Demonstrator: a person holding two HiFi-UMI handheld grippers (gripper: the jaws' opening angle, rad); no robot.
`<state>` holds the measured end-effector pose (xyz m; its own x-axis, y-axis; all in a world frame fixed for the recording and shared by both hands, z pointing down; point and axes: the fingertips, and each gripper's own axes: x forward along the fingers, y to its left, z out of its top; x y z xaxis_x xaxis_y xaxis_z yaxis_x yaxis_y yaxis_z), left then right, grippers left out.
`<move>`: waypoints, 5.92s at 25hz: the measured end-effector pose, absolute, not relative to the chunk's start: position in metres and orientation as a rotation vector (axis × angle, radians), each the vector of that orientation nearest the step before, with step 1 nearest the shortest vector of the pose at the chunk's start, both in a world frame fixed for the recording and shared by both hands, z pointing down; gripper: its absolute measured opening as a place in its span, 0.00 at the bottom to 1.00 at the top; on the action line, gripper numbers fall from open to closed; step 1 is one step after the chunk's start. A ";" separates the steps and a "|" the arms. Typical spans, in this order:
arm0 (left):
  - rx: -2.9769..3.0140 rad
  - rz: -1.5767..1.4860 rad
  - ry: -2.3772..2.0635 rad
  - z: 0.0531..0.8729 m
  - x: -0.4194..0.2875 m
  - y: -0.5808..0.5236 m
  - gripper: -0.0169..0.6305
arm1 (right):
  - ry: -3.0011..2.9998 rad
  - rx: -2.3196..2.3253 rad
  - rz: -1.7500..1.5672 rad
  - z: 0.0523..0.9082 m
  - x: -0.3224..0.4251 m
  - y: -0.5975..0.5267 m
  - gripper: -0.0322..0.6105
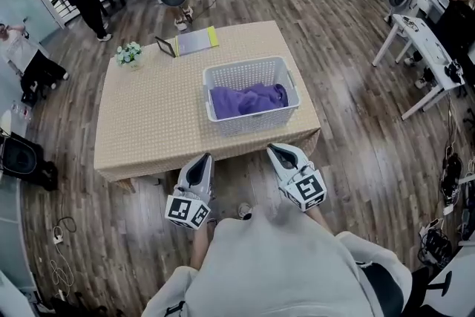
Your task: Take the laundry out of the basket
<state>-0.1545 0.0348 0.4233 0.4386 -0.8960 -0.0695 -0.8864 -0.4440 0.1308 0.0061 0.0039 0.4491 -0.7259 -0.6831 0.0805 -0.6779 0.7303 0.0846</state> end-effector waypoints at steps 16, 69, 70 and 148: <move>2.578 -0.217 -1.509 0.454 -0.194 -0.050 0.04 | -2.763 1.152 -0.010 0.472 -0.035 -0.058 0.05; 2.347 0.043 -1.551 0.530 -0.248 -0.309 0.04 | -2.590 1.064 0.121 0.530 -0.050 -0.344 0.05; 2.347 0.039 -1.550 0.530 -0.248 -0.310 0.04 | -2.547 1.000 0.026 0.535 -0.055 -0.341 0.05; 2.256 -0.154 -1.693 0.505 -0.294 -0.310 0.04 | -2.420 0.053 0.464 0.681 -0.114 -0.287 0.41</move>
